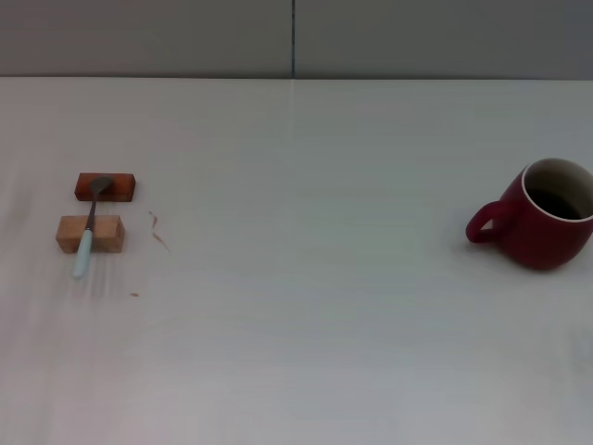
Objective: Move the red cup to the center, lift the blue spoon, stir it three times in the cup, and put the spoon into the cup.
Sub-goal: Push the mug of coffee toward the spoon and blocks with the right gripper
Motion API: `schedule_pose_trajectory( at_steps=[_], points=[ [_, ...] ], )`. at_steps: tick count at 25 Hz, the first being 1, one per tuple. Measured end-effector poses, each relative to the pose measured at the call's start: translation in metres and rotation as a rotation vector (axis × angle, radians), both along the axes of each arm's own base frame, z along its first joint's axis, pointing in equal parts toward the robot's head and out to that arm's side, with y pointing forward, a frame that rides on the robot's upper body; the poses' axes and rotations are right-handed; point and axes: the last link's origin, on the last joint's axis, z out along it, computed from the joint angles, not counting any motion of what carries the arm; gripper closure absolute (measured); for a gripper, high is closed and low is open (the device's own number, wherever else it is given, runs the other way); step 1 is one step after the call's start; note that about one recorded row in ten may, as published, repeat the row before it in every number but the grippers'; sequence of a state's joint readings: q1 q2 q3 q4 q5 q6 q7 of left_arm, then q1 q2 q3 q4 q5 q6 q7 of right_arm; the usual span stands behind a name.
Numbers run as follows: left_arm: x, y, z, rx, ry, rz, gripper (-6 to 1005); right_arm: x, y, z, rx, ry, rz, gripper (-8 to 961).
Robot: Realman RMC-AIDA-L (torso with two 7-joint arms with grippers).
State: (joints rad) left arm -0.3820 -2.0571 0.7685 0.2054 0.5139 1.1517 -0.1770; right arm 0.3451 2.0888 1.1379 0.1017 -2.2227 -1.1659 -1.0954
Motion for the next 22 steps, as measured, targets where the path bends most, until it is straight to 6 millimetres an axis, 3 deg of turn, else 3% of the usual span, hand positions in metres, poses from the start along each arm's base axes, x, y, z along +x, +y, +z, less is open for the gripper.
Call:
schedule_pose_trajectory(
  at_steps=[22],
  points=[
    [-0.002,-0.004,0.002,0.015,-0.006,0.004,157,-0.025,-0.006,-0.039,-0.199,-0.073,0.136,916]
  ],
)
